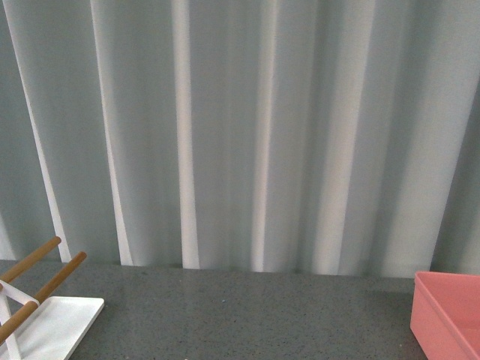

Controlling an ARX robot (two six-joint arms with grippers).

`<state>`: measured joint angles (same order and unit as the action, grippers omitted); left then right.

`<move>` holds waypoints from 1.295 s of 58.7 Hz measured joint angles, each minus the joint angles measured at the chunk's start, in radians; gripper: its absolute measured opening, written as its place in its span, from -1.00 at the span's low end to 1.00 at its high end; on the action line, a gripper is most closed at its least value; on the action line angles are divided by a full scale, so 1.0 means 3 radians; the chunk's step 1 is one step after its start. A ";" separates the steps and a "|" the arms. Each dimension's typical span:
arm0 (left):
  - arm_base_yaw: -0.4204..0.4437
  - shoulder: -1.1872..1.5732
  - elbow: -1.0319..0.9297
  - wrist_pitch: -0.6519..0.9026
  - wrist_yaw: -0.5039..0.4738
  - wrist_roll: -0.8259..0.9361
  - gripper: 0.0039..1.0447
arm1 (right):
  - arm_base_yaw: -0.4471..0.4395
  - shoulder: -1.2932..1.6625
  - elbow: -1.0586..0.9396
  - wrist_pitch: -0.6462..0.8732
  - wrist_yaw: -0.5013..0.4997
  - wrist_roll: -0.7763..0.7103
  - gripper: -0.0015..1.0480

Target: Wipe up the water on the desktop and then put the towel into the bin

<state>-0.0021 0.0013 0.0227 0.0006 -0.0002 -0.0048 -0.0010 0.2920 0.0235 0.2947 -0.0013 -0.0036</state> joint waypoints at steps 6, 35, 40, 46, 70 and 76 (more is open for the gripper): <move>0.0000 0.0000 0.0000 0.0000 0.0000 0.0000 0.88 | 0.0000 -0.0123 0.0000 -0.0120 0.0000 0.0000 -0.93; 0.0000 -0.0003 0.0000 0.0000 0.0000 0.0000 0.88 | 0.0000 -0.0959 0.0001 -0.0970 0.0003 0.0001 -0.93; 0.0000 0.0000 0.0000 0.0000 0.0000 0.0000 0.88 | 0.0000 -0.0959 0.0001 -0.0977 0.0003 0.0003 -0.93; 0.0000 -0.0001 0.0000 -0.0001 0.0000 0.0000 0.88 | 0.0000 -0.0959 0.0001 -0.0977 0.0001 0.0001 -0.87; 0.0000 0.0000 0.0000 0.0000 0.0000 0.0000 0.88 | 0.0000 -0.0959 0.0001 -0.0977 0.0001 0.0001 0.68; 0.0000 0.0000 0.0000 0.0000 0.0000 0.0000 0.88 | 0.0000 -0.0959 0.0001 -0.0977 0.0001 0.0004 0.86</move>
<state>-0.0021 0.0013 0.0227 0.0006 -0.0002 -0.0048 -0.0010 0.0044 0.0238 0.0017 -0.0010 -0.0025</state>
